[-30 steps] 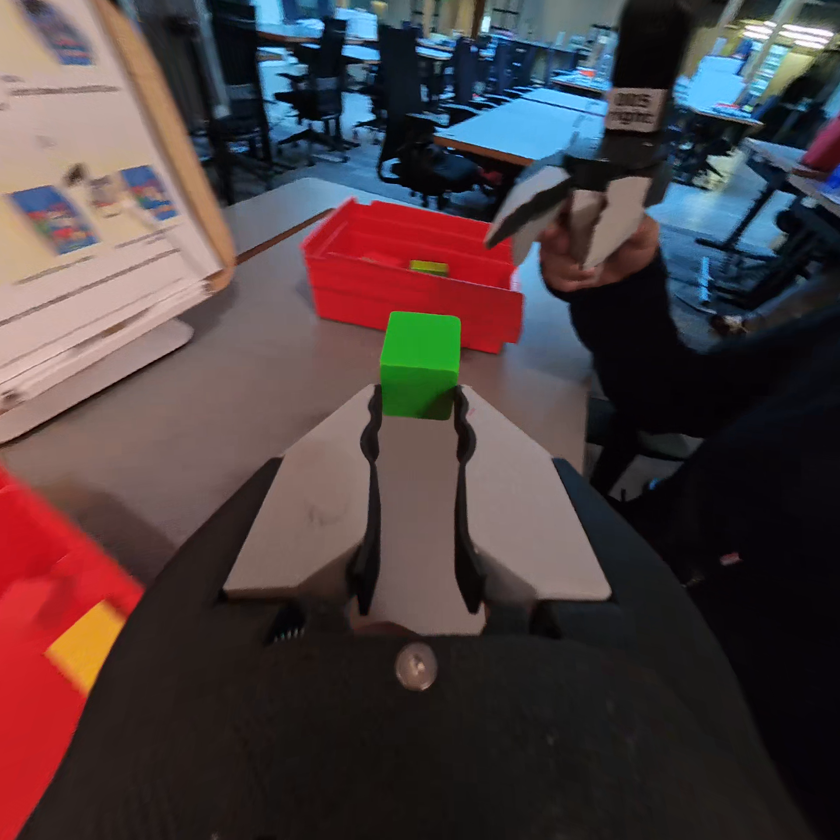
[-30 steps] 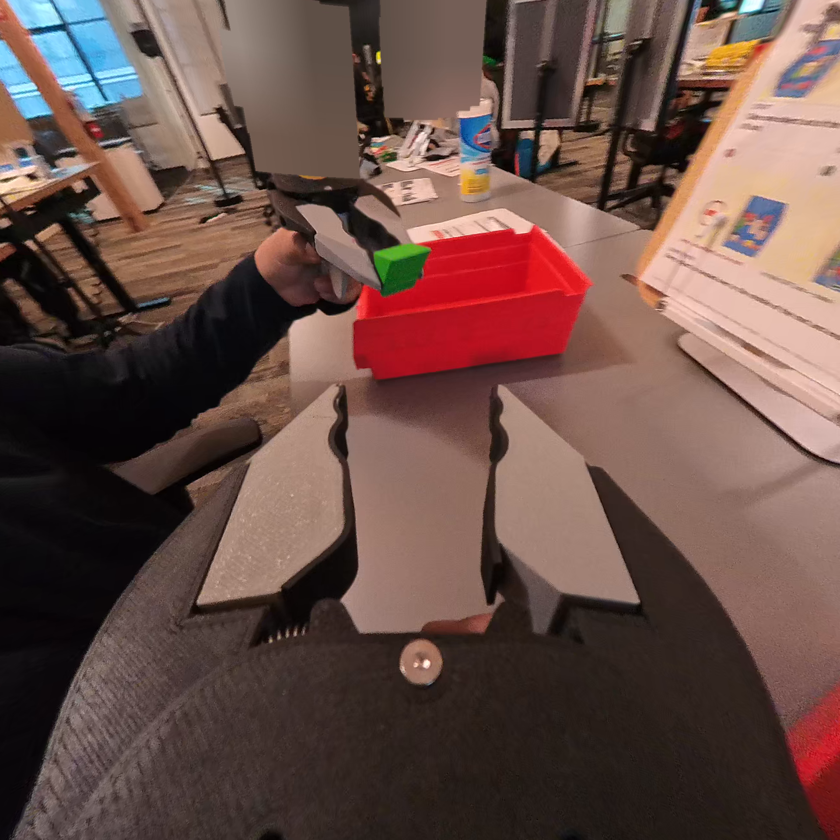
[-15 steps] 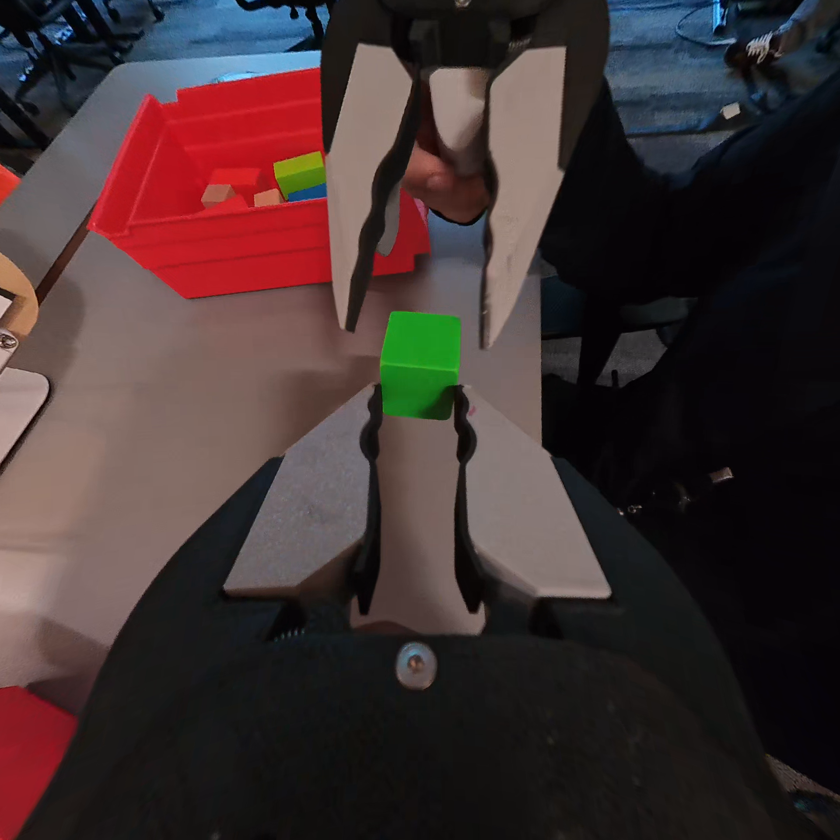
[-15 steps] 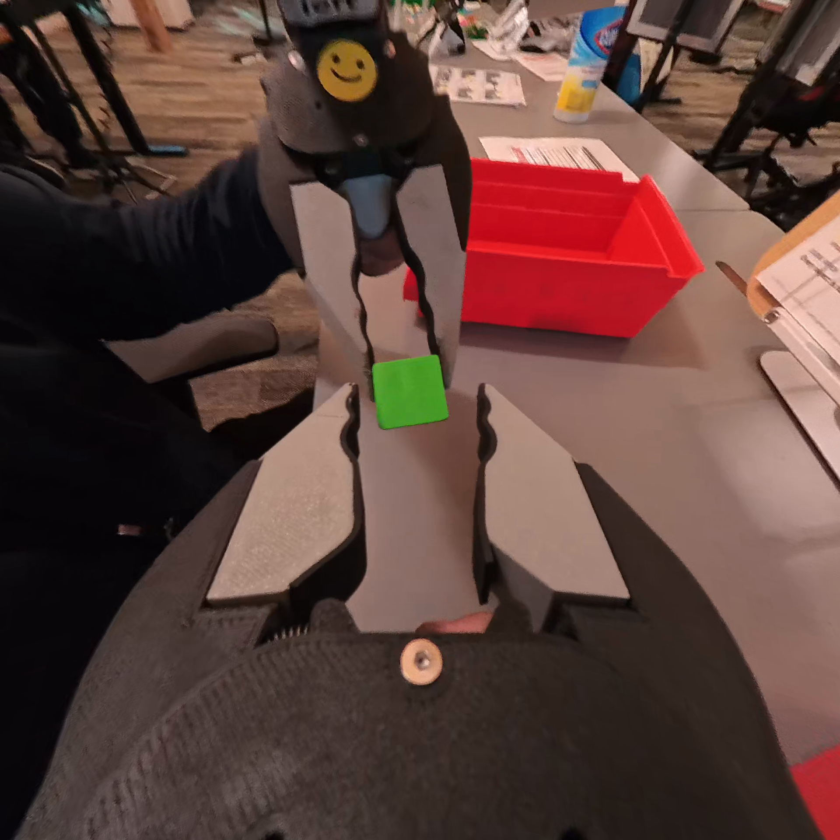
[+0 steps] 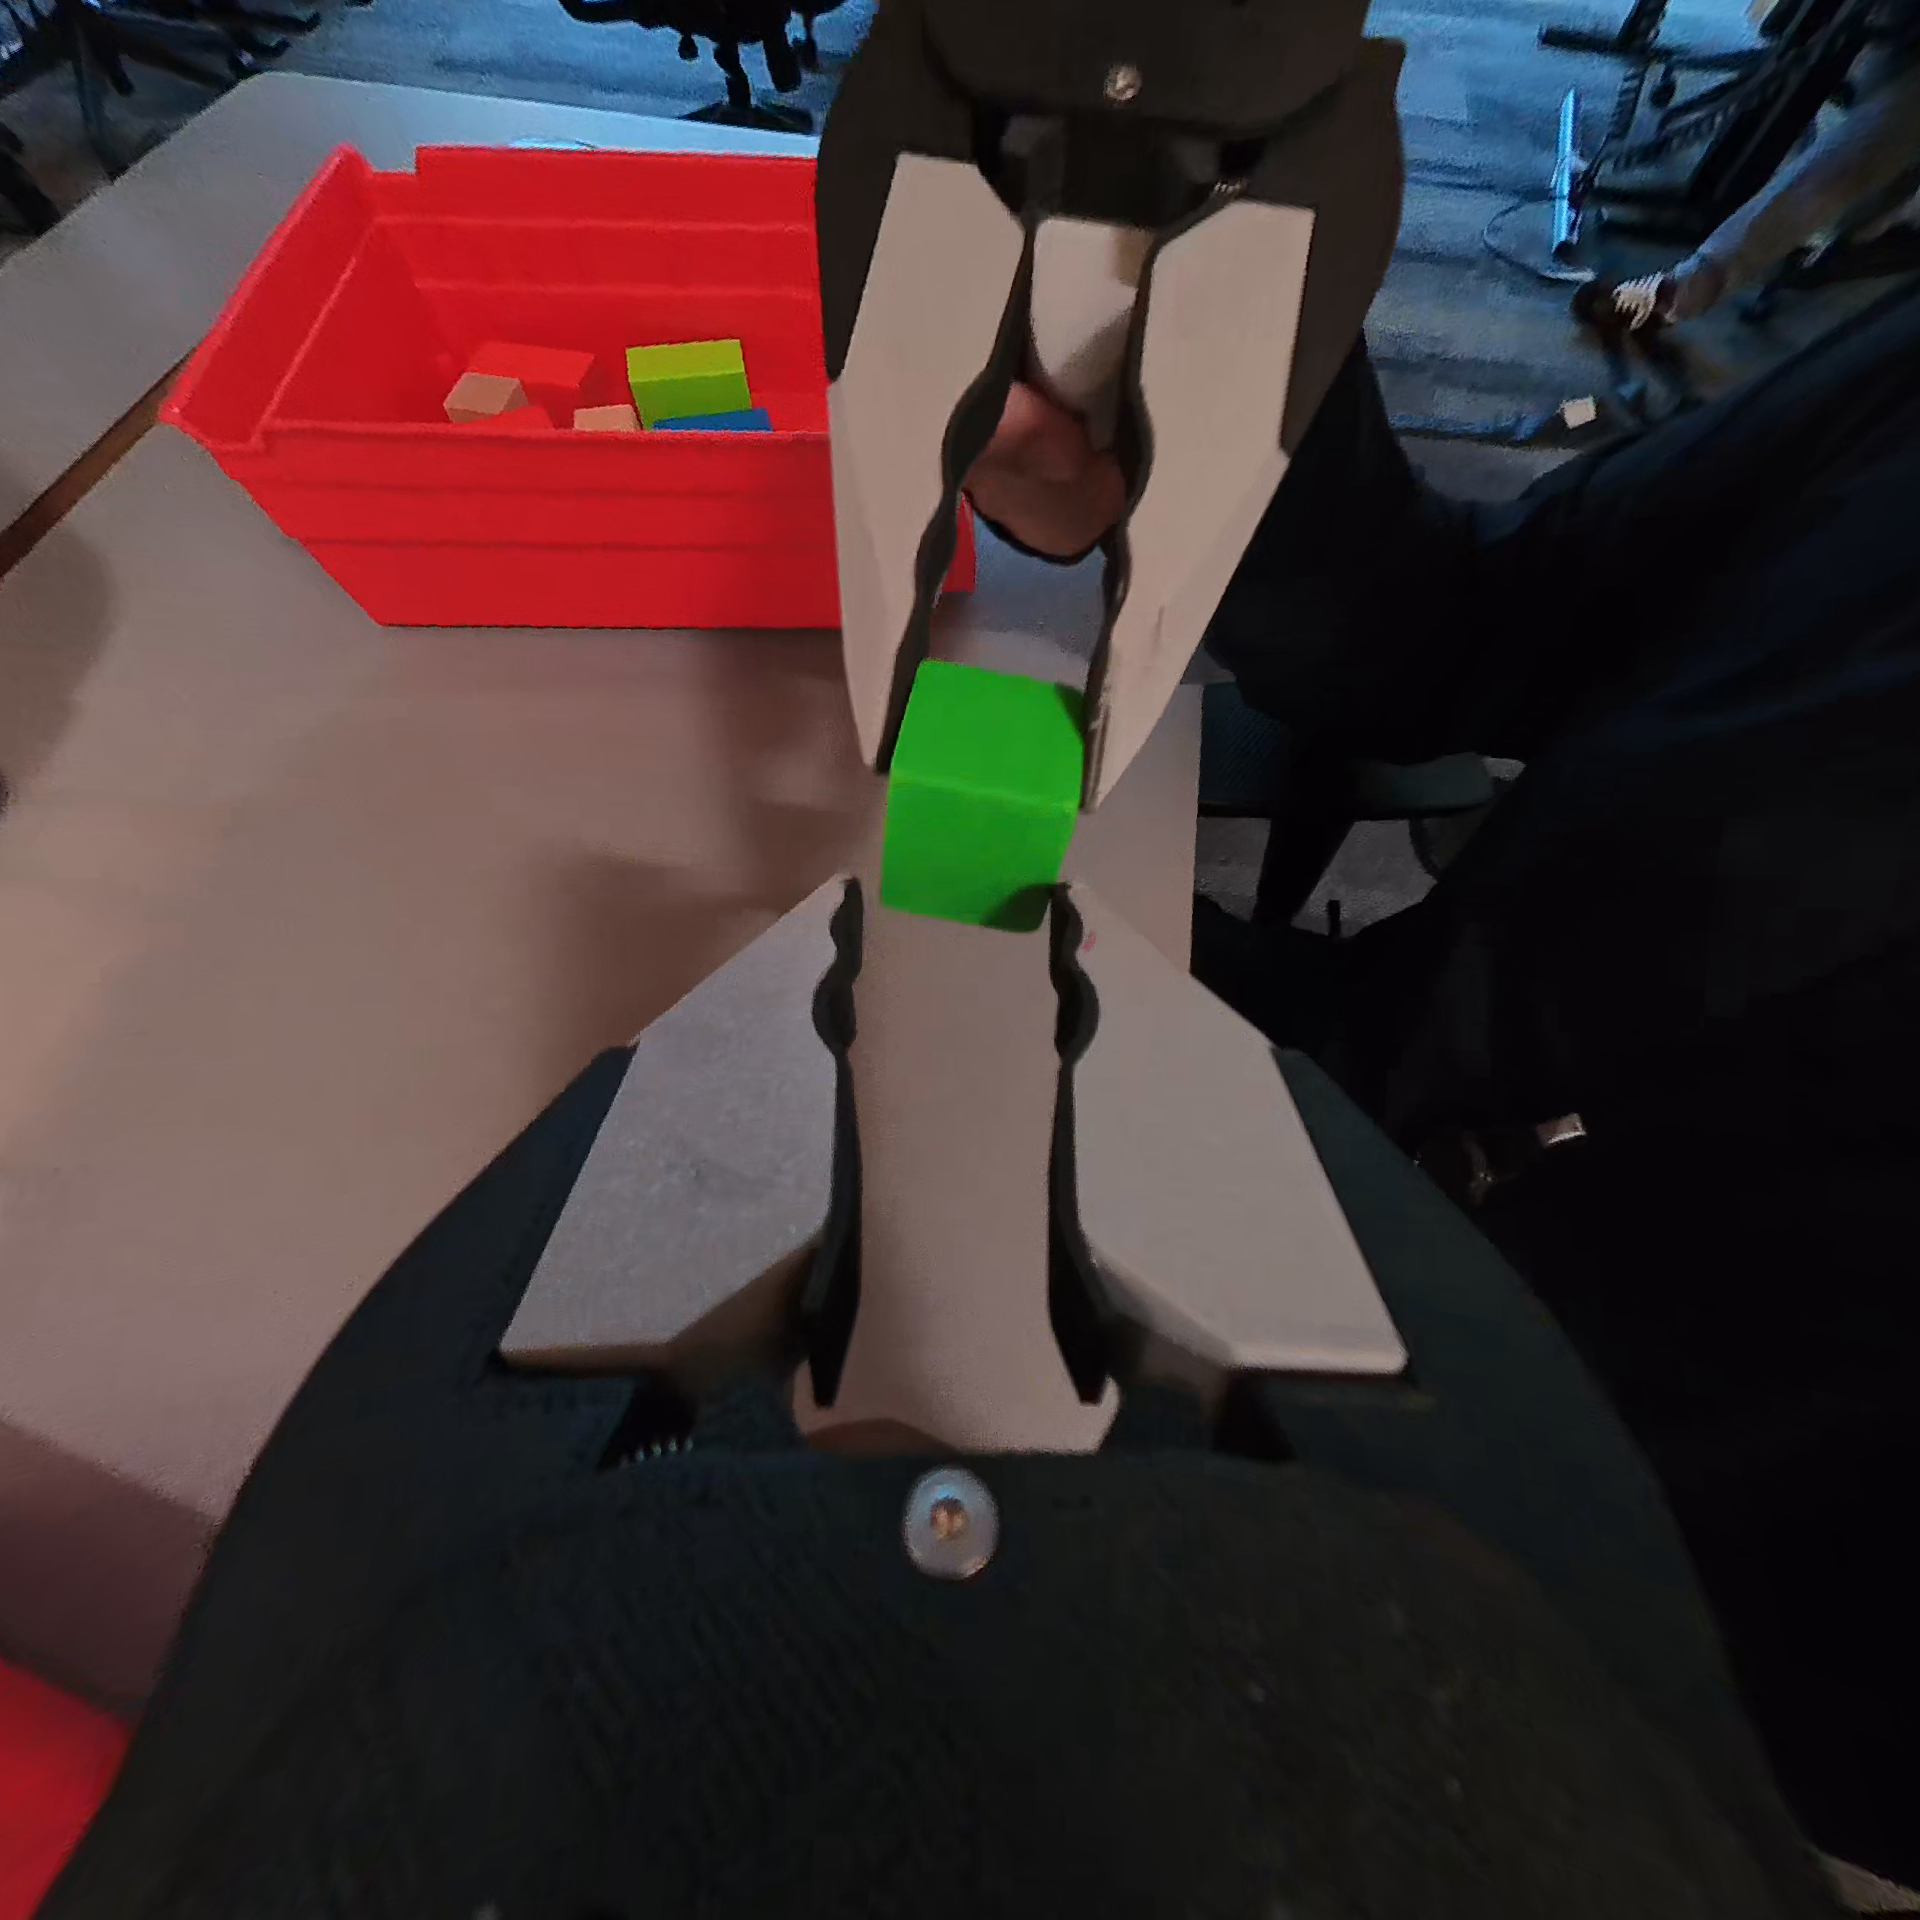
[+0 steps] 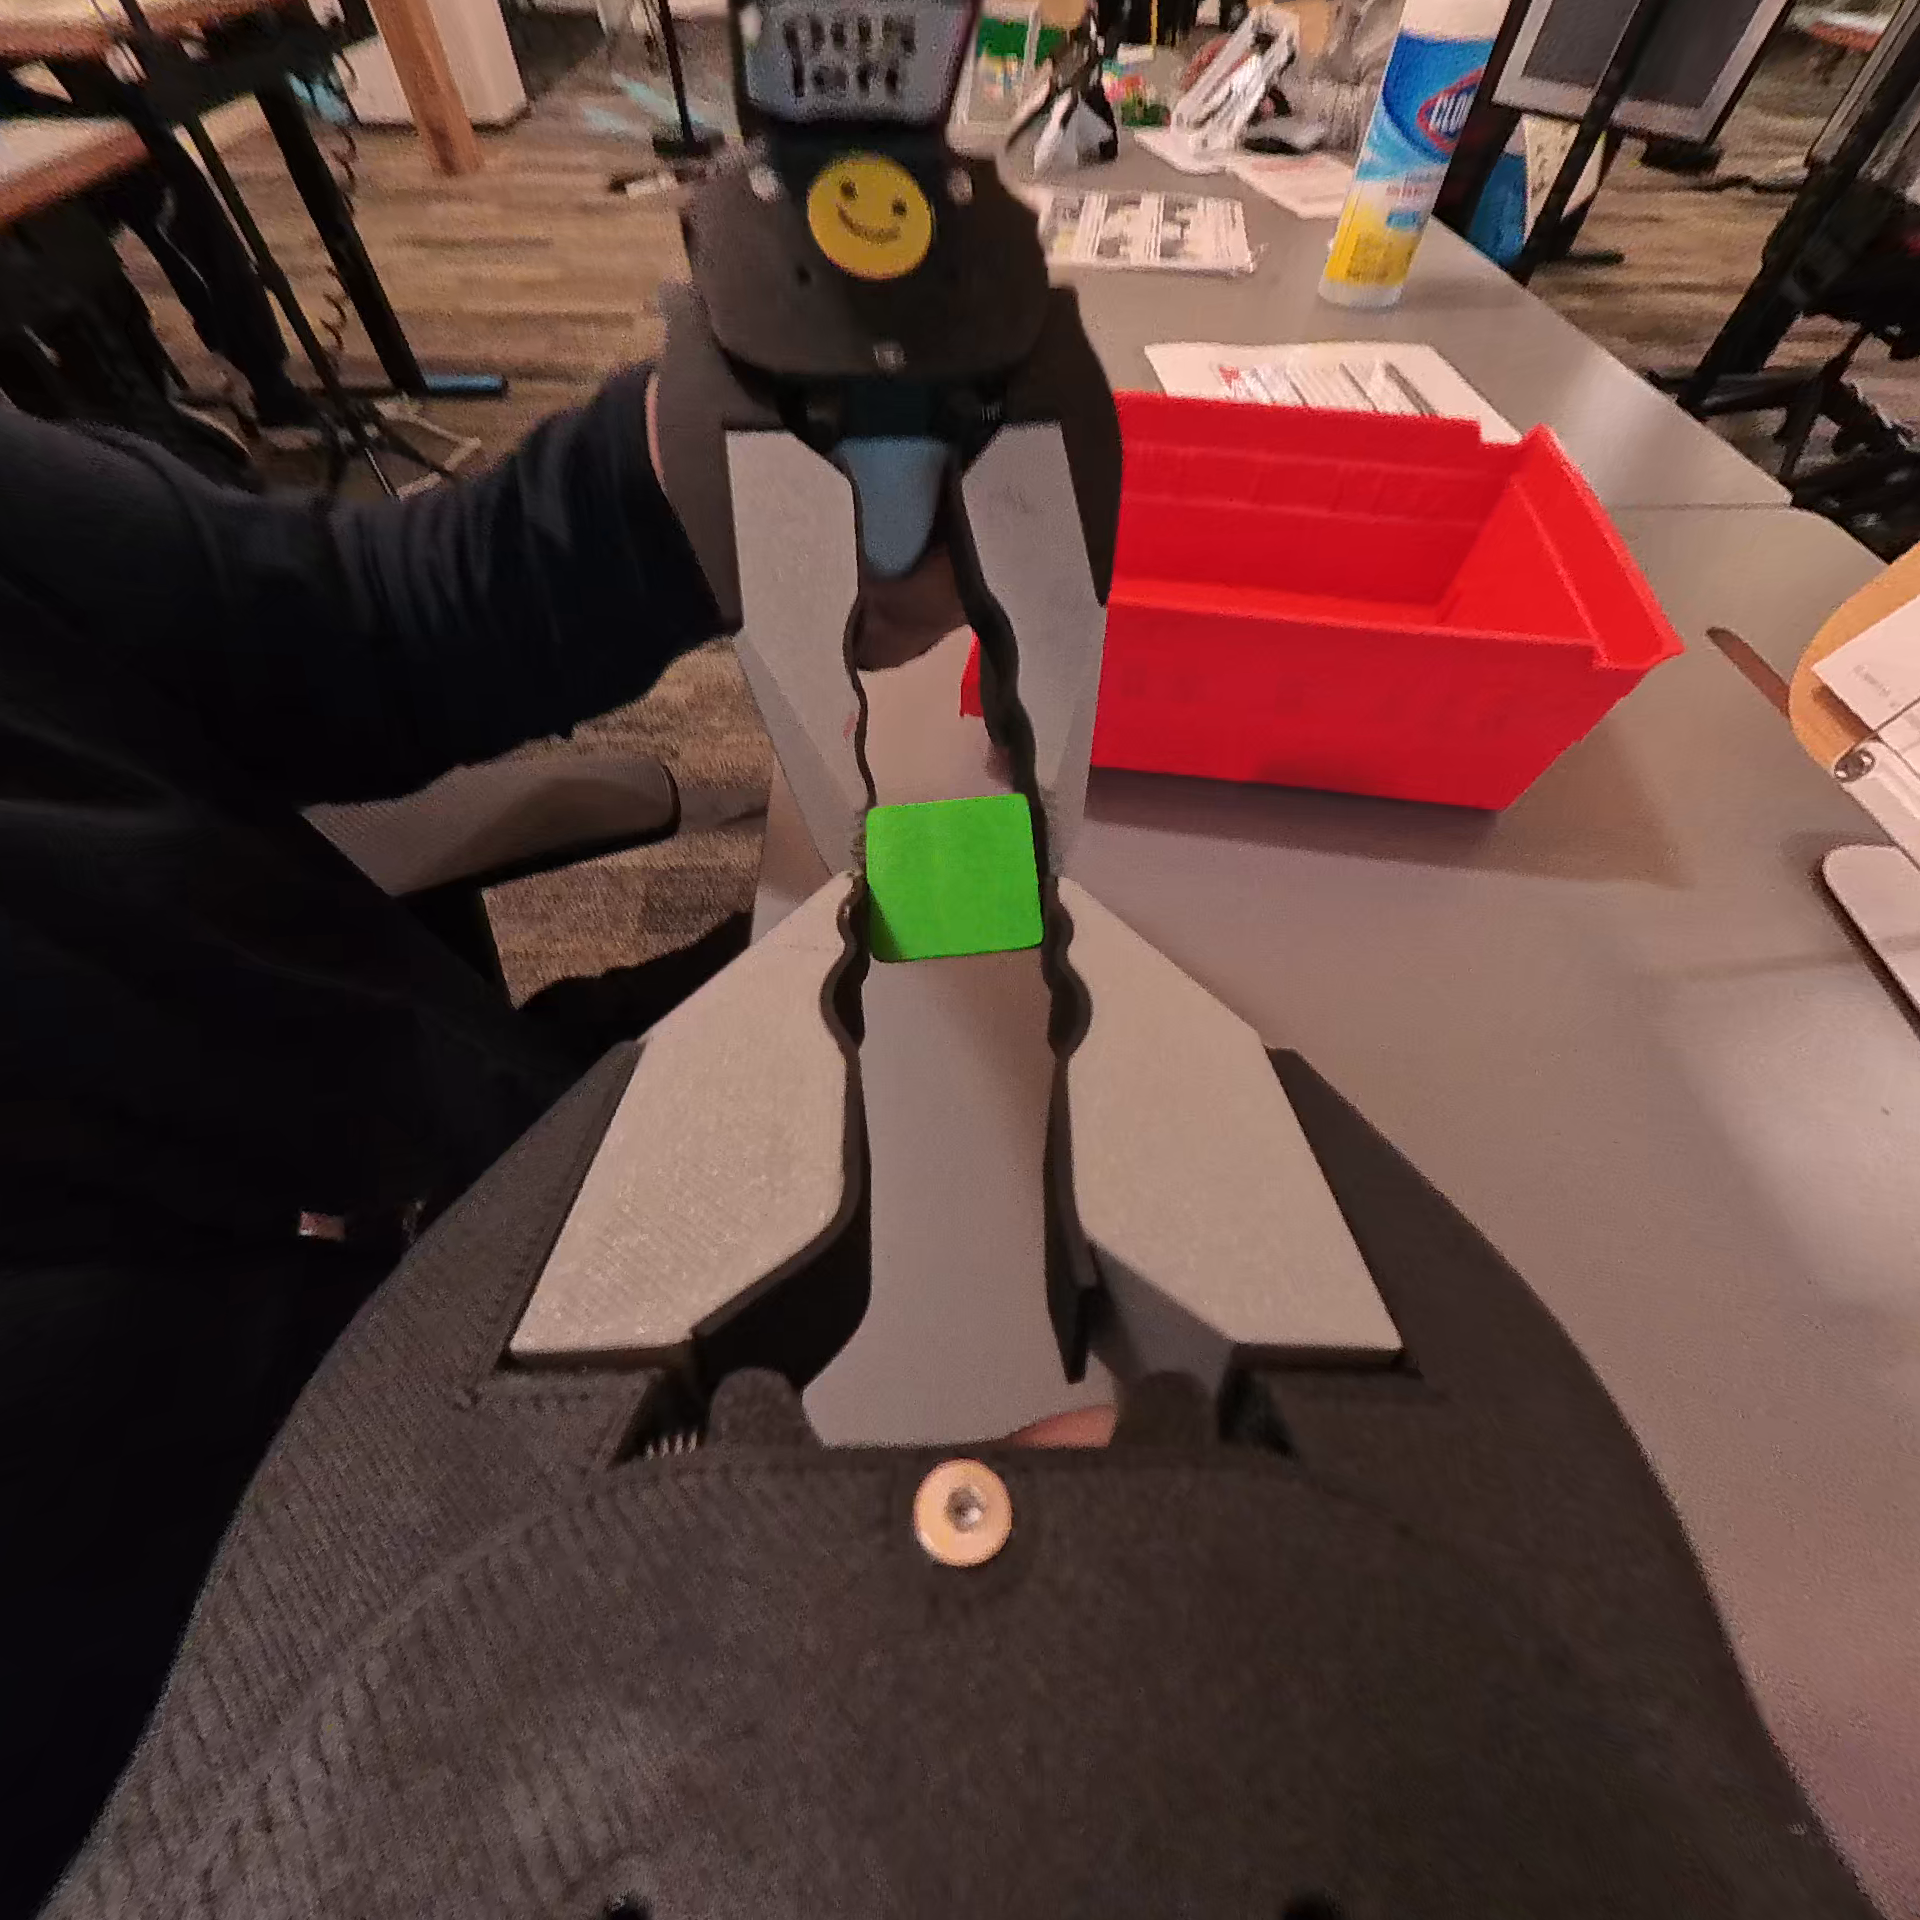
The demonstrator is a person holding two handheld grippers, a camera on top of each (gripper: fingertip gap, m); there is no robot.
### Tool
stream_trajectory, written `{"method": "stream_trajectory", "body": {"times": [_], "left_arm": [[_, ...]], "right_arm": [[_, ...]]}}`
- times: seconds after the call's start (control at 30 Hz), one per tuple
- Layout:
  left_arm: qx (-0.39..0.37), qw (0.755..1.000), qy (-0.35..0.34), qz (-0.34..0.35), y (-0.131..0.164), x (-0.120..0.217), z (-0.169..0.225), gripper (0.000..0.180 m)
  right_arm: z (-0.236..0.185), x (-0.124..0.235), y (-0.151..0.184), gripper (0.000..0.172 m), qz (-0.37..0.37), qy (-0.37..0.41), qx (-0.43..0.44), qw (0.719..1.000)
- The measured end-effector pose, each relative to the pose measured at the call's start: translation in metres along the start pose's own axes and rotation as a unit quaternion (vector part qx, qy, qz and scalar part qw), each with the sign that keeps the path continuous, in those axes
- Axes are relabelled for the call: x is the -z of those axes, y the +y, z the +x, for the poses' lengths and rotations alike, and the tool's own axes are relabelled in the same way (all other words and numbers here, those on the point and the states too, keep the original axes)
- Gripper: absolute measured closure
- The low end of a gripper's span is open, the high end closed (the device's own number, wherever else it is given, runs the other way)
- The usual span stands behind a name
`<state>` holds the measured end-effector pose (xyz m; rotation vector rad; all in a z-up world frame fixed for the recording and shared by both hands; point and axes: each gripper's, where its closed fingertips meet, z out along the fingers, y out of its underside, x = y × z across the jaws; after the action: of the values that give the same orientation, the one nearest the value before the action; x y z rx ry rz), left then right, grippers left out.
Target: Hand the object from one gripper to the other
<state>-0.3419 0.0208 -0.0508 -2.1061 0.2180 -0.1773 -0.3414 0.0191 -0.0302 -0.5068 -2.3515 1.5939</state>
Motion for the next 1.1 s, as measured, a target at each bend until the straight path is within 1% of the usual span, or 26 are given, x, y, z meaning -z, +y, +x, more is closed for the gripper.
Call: {"method": "stream_trajectory", "body": {"times": [0.17,0.2,0.23,0.33,0.43,0.6,0.67,0.7,0.87,1.1], "left_arm": [[0.02,0.998,0.029,0.044,-0.003,-0.001,0.006,0.143],[0.02,0.998,0.033,0.051,-0.004,-0.002,0.007,0.143],[0.017,0.998,0.036,0.057,-0.005,-0.001,0.008,0.149],[0.003,0.998,0.02,0.066,-0.009,0.002,0.006,0.151],[-0.01,0.999,0.005,0.051,-0.008,0.002,0.005,0.151],[-0.018,1.0,-0.008,0.001,0.004,-0.003,0.006,0.151],[-0.015,1.0,-0.008,-0.013,0.008,-0.005,0.007,0.151],[-0.015,1.0,-0.004,-0.015,0.008,-0.006,0.008,0.151],[-0.012,1.0,-0.008,-0.022,0.01,-0.007,0.007,0.151],[-0.009,1.0,-0.005,-0.028,0.014,-0.006,0.008,0.151]], "right_arm": [[-0.005,0.001,-0.008,0.142,0.026,-0.022,-0.013,0.999],[-0.006,0.0,-0.008,0.142,0.028,-0.026,-0.015,0.999],[-0.005,0.0,-0.008,0.142,0.027,-0.025,-0.016,0.999],[-0.003,0.001,-0.005,0.142,0.023,-0.028,-0.021,0.999],[-0.004,0.0,0.0,0.142,0.011,-0.035,-0.024,0.999],[-0.006,-0.003,0.01,0.141,-0.013,-0.042,-0.023,0.999],[-0.005,-0.005,0.009,0.137,-0.011,-0.033,-0.017,0.999],[-0.004,-0.006,0.008,0.134,-0.009,-0.03,-0.017,0.999],[-0.005,-0.009,0.013,0.138,-0.022,-0.027,-0.011,0.999],[-0.006,-0.01,0.008,0.138,-0.008,-0.03,-0.011,0.999]]}}
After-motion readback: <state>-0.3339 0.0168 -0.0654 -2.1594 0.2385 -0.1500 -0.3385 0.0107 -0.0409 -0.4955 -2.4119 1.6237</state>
